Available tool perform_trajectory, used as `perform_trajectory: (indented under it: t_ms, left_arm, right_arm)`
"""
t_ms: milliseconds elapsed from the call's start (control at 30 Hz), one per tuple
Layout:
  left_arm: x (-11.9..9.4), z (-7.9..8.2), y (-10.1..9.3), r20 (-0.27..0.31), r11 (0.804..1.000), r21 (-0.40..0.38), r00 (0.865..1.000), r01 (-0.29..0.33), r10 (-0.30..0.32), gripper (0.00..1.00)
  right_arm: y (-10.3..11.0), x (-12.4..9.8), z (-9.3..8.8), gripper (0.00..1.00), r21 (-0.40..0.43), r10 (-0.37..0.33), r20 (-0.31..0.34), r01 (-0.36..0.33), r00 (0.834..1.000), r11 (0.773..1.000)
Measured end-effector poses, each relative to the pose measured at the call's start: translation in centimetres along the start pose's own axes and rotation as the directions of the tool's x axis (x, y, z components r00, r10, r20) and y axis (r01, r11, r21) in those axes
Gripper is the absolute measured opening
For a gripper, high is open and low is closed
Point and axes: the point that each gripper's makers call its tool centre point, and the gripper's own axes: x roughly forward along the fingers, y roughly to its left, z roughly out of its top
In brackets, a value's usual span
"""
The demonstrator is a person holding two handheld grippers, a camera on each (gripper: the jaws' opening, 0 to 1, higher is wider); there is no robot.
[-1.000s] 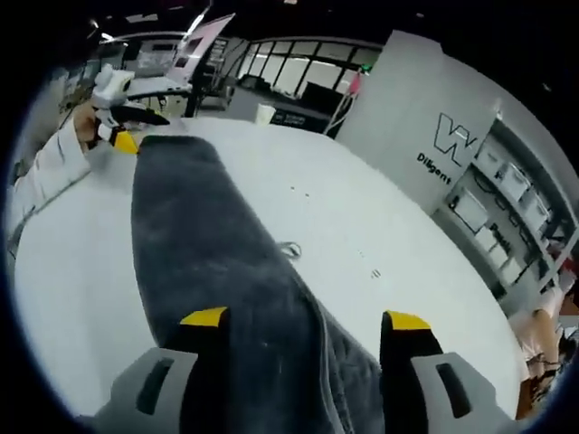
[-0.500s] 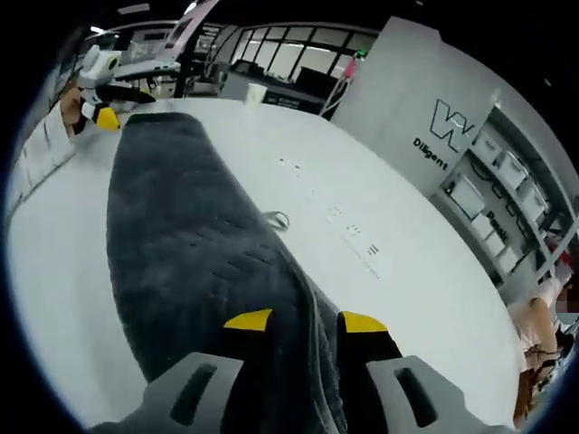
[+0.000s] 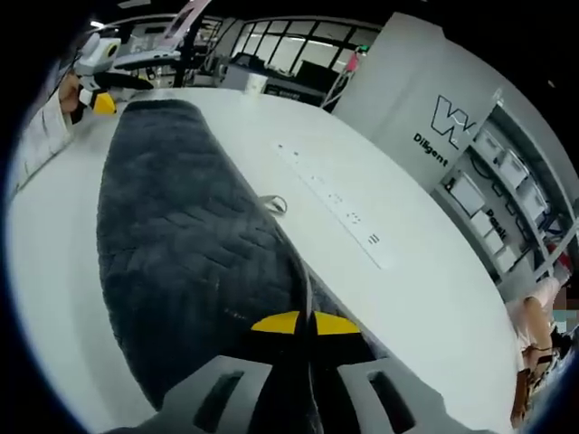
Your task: Open the folded towel by lifting each exposed corner and separating the folded layers until the towel lies flat within the target outline without major curled edges
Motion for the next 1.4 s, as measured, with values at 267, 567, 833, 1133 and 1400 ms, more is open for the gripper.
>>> perform_trajectory:
  t_ms: [267,567,833,1133,1400]
  left_arm:
    - [0.1,-0.1,0.0,-0.002,1.0,-0.007,1.0,0.004,-0.004,0.99]
    - [0.1,-0.3,-0.3,-0.014,1.0,0.007,1.0,0.011,-0.011,0.99]
    - [0.3,-0.3,-0.5,-0.02,1.0,0.012,1.0,0.017,-0.017,0.99]
    - [0.4,-0.6,-0.5,-0.036,1.0,0.022,0.999,0.015,-0.014,0.98]
    - [0.3,-0.6,-0.7,-0.04,1.0,0.024,0.999,0.018,-0.017,0.98]
  right_arm:
    - [1.2,-2.3,0.8,0.0,-0.023,0.027,0.042,-0.026,0.999,0.999]
    - [3.3,-4.8,0.7,0.0,-0.023,0.075,0.078,-0.073,0.994,0.997]
    - [5.8,-6.2,0.1,0.0,-0.07,0.113,0.071,-0.108,0.991,0.992]
    - [8.6,-8.0,-0.5,0.0,-0.111,0.183,0.057,-0.176,0.981,0.978]
    - [11.0,-8.3,-1.8,0.0,-0.148,0.258,0.014,-0.253,0.966,0.956]
